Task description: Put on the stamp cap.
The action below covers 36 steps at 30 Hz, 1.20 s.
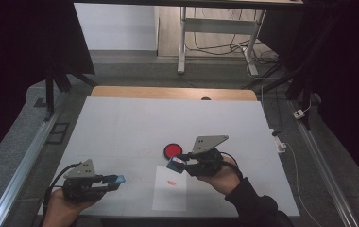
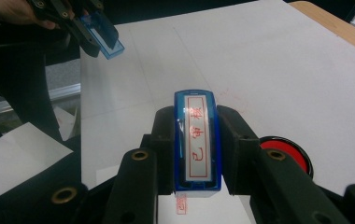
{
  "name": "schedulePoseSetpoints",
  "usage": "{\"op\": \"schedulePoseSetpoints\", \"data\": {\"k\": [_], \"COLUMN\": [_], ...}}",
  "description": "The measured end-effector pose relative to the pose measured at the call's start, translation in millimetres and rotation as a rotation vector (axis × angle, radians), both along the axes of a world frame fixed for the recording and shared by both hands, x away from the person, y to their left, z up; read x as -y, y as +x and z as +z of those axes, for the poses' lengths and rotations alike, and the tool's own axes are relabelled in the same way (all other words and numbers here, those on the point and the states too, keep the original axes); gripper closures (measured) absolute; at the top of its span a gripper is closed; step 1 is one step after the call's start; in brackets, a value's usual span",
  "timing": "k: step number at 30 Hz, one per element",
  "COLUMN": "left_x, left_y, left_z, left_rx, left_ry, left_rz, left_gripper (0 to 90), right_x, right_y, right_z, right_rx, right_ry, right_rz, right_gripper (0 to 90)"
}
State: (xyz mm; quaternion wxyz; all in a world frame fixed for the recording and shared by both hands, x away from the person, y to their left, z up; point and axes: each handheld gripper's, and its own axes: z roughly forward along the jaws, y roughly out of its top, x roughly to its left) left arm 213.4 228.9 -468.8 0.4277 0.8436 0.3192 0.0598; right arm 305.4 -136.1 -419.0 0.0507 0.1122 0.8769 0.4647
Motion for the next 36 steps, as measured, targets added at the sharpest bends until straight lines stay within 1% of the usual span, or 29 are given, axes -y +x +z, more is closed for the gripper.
{"op": "schedulePoseSetpoints", "data": {"k": [4,6,8,11,15,23,31,36], "left_x": [5.3,9.4,14.0,21.0,30.7,45.2,61.8,71.7], "left_y": [5.2,7.2,9.0,13.1,20.0,31.7,43.9,51.0], "left_z": [1.1,2.8,4.8,7.0,8.2,11.6,14.6,16.1], "left_rx": [0.003,0.013,0.027,0.04,0.048,0.05,0.053,0.058], "left_ry": [-0.004,-0.006,-0.008,-0.014,-0.008,-0.021,-0.03,-0.031], "left_rz": [-0.022,-0.037,-0.06,-0.093,-0.133,-0.178,-0.239,-0.269], "left_gripper": [68.3,68.3,68.3,68.3,68.3,68.3,68.3,68.3], "right_x": [0.2,0.8,1.5,2.0,3.1,5.9,8.6,9.3], "right_y": [1.0,1.7,2.2,2.0,2.2,3.2,4.3,3.3], "right_z": [1.5,2.3,3.4,5.2,8.1,13.2,18.1,21.2], "right_rx": [-0.007,-0.007,-0.006,-0.005,-0.001,-0.01,-0.016,-0.01], "right_ry": [0.003,-0.001,-0.001,0.011,0.015,0.033,0.044,0.053], "right_rz": [0.006,0.012,0.013,0.011,0.017,0.017,0.019,0.021], "right_gripper": [69.9,69.9,69.9,69.9,69.8,69.7,69.7,69.7]}}
